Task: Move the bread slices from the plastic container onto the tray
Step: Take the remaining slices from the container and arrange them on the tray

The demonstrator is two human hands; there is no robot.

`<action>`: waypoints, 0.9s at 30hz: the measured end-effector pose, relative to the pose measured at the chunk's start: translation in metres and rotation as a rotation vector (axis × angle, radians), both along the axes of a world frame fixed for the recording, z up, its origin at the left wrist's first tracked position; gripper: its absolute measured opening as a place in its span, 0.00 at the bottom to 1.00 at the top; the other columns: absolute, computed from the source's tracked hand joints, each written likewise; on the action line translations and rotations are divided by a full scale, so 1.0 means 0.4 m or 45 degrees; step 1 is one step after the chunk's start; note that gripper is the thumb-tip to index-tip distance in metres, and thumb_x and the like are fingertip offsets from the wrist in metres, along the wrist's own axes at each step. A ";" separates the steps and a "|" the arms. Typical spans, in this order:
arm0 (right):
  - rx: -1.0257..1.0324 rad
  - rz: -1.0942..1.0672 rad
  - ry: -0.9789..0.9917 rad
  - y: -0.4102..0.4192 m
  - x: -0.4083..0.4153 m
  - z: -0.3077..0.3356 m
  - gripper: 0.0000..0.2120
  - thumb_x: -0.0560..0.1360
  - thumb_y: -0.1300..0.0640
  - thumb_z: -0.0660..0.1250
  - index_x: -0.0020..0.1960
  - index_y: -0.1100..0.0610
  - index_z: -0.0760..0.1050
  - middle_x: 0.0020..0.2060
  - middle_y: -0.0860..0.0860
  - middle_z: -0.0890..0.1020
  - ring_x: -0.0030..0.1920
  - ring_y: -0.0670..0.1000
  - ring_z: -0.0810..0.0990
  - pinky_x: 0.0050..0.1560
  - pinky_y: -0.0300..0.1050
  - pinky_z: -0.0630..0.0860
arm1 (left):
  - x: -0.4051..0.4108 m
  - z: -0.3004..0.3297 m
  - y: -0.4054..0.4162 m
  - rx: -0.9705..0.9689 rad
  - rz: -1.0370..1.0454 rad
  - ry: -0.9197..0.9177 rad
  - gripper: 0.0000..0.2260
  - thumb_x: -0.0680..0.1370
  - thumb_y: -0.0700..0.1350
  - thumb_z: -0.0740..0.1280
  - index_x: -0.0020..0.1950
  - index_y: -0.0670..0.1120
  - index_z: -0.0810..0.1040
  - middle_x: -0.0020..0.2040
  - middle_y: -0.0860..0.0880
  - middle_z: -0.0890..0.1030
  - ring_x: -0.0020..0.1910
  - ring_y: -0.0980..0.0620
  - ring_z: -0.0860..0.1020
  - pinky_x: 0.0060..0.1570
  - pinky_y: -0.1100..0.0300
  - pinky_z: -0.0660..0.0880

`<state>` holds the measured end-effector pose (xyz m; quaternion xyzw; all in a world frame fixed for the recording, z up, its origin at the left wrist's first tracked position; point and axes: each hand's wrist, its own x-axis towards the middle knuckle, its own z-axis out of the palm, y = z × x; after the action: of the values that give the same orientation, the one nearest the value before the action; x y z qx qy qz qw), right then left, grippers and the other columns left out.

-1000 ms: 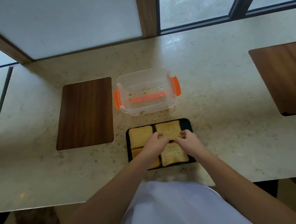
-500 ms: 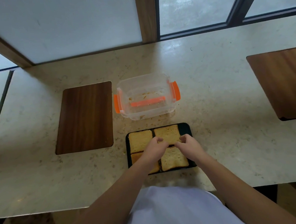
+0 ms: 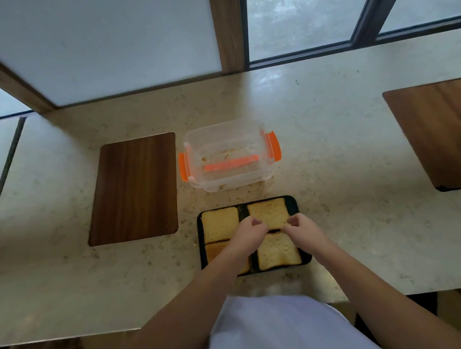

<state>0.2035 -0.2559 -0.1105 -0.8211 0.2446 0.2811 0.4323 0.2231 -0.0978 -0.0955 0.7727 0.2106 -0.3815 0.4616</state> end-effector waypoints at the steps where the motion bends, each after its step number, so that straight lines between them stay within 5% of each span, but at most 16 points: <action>1: -0.006 0.004 0.003 -0.001 0.002 0.002 0.24 0.76 0.50 0.66 0.69 0.58 0.71 0.63 0.55 0.77 0.56 0.52 0.76 0.50 0.47 0.74 | 0.000 0.001 -0.006 0.004 0.003 -0.008 0.02 0.75 0.53 0.64 0.46 0.58 0.74 0.51 0.54 0.77 0.50 0.55 0.76 0.52 0.52 0.78; 9: -0.059 0.037 0.001 -0.002 0.003 0.009 0.22 0.77 0.52 0.66 0.68 0.59 0.71 0.61 0.55 0.77 0.50 0.50 0.76 0.42 0.44 0.73 | -0.007 0.013 -0.002 -0.032 0.021 -0.002 0.01 0.77 0.53 0.64 0.47 0.57 0.73 0.51 0.56 0.75 0.49 0.57 0.74 0.57 0.49 0.77; 13: -0.072 0.040 0.005 0.006 0.001 0.014 0.21 0.77 0.52 0.66 0.68 0.59 0.71 0.61 0.55 0.76 0.49 0.49 0.76 0.42 0.44 0.73 | -0.015 0.012 0.024 -0.080 0.048 -0.017 0.07 0.78 0.51 0.64 0.55 0.54 0.75 0.50 0.58 0.74 0.48 0.59 0.73 0.55 0.51 0.77; 19: -0.307 -0.117 -0.157 -0.021 -0.015 0.019 0.21 0.76 0.54 0.65 0.67 0.60 0.71 0.62 0.57 0.75 0.54 0.54 0.76 0.49 0.50 0.75 | -0.036 0.034 0.128 0.124 0.421 -0.453 0.05 0.79 0.45 0.64 0.53 0.53 0.76 0.50 0.53 0.79 0.44 0.57 0.78 0.36 0.66 0.74; 22: -0.248 -0.120 -0.045 -0.026 -0.028 0.015 0.25 0.76 0.54 0.65 0.71 0.61 0.68 0.64 0.58 0.76 0.58 0.57 0.77 0.54 0.55 0.78 | -0.055 0.018 0.221 0.268 0.488 -0.493 0.14 0.79 0.42 0.66 0.64 0.47 0.74 0.59 0.48 0.76 0.56 0.50 0.76 0.51 0.56 0.74; 27: -0.181 -0.068 -0.008 -0.010 -0.045 0.003 0.15 0.75 0.57 0.65 0.61 0.58 0.73 0.47 0.55 0.81 0.45 0.55 0.82 0.49 0.61 0.83 | -0.100 -0.015 0.309 0.180 0.459 -0.193 0.22 0.79 0.44 0.66 0.72 0.43 0.69 0.66 0.44 0.75 0.63 0.43 0.74 0.60 0.48 0.73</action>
<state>0.1855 -0.2599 -0.1093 -0.8437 0.2845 0.2488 0.3811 0.1830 0.0257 -0.1015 0.7795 0.3362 -0.2179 0.4816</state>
